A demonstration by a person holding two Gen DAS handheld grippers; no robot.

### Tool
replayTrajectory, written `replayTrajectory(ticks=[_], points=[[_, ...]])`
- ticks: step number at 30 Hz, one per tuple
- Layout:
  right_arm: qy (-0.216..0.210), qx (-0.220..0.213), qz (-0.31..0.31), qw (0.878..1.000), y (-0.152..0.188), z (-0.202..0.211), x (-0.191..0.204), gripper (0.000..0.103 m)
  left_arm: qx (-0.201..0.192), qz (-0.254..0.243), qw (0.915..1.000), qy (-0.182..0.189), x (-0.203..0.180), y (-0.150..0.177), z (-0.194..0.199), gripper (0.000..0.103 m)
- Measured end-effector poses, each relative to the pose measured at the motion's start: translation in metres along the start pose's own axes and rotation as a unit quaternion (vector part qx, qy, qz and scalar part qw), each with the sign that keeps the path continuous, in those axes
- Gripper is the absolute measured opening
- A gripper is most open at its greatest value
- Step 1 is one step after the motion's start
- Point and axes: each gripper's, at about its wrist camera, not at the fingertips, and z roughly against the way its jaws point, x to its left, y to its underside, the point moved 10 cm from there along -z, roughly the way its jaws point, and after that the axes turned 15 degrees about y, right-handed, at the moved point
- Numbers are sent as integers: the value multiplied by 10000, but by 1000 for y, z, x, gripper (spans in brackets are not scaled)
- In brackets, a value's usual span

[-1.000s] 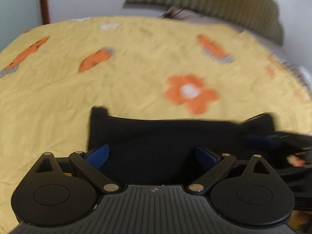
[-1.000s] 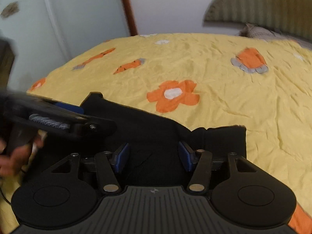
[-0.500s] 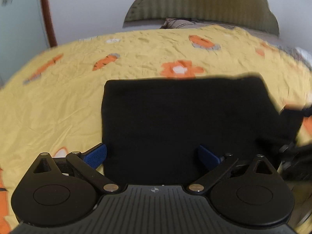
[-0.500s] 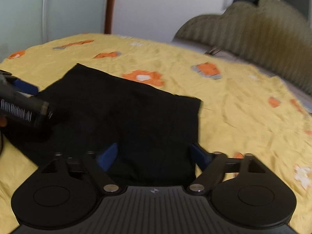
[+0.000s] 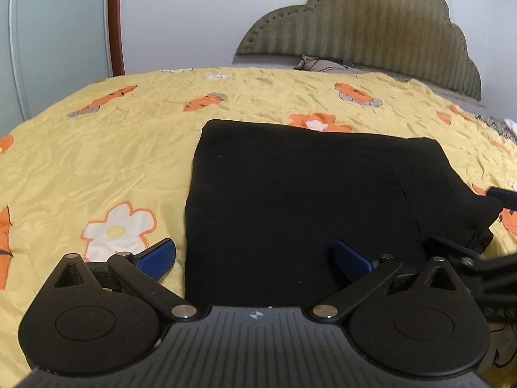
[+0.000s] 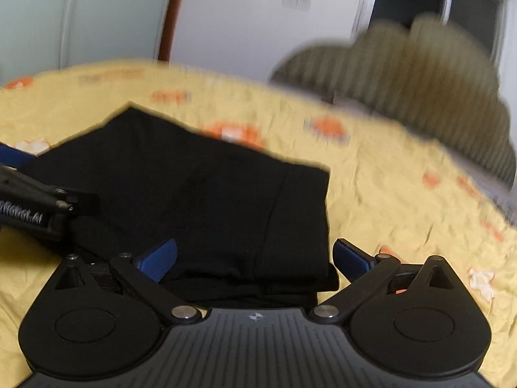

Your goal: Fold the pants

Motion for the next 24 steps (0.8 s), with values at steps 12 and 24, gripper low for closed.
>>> replayTrajectory(ticks=[12, 24], points=[[-483, 196, -19, 9986, -4, 8, 16, 103, -111, 47, 9999, -45, 1, 3, 1, 103], [-226, 266, -886, 9955, 3, 13, 1, 103, -135, 32, 9999, -86, 3, 3, 1, 103]])
